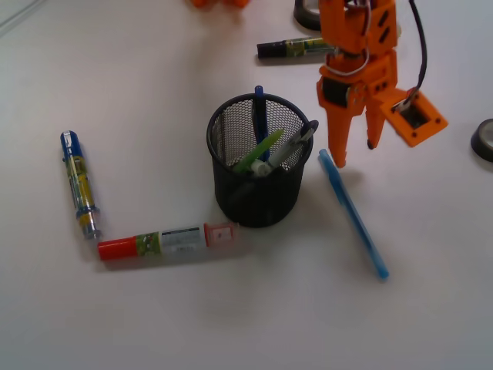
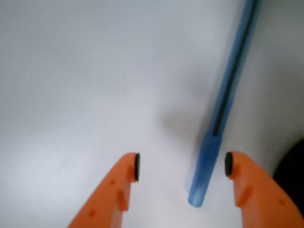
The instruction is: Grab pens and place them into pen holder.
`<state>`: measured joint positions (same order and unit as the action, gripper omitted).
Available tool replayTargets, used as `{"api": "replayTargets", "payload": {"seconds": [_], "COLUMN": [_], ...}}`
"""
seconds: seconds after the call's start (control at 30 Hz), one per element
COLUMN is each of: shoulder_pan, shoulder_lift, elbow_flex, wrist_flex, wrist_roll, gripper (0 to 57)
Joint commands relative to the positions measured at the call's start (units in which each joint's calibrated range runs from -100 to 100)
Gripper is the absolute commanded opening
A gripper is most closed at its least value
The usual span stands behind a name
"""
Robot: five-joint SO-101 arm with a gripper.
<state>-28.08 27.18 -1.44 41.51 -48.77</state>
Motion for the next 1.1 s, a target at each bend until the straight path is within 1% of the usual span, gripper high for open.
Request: {"api": "replayTargets", "payload": {"seconds": [0.0,0.37,0.43,0.47,0.5,0.53,0.6,0.63,0.67,0.83,1.07], "shoulder_pan": [1.7,5.3,5.5,5.5,5.5,5.5,5.5,5.5,5.4,5.1,3.7], "shoulder_lift": [0.9,14.4,17.2,18.4,19.4,20.4,22.0,22.6,22.9,21.1,4.8], "elbow_flex": [-4.8,-12.6,-14.6,-15.3,-16.0,-16.7,-17.5,-17.8,-17.9,-18.4,-19.1], "wrist_flex": [0.2,0.2,0.2,0.2,0.2,0.3,0.3,0.3,0.3,2.7,20.7], "wrist_roll": [0.0,-0.3,-0.3,-0.3,-0.3,-0.3,-0.3,-0.3,-0.3,1.0,2.7], "gripper": [21.2,21.2,20.3,18.6,15.6,11.6,1.7,0.0,0.9,0.3,0.4]}}
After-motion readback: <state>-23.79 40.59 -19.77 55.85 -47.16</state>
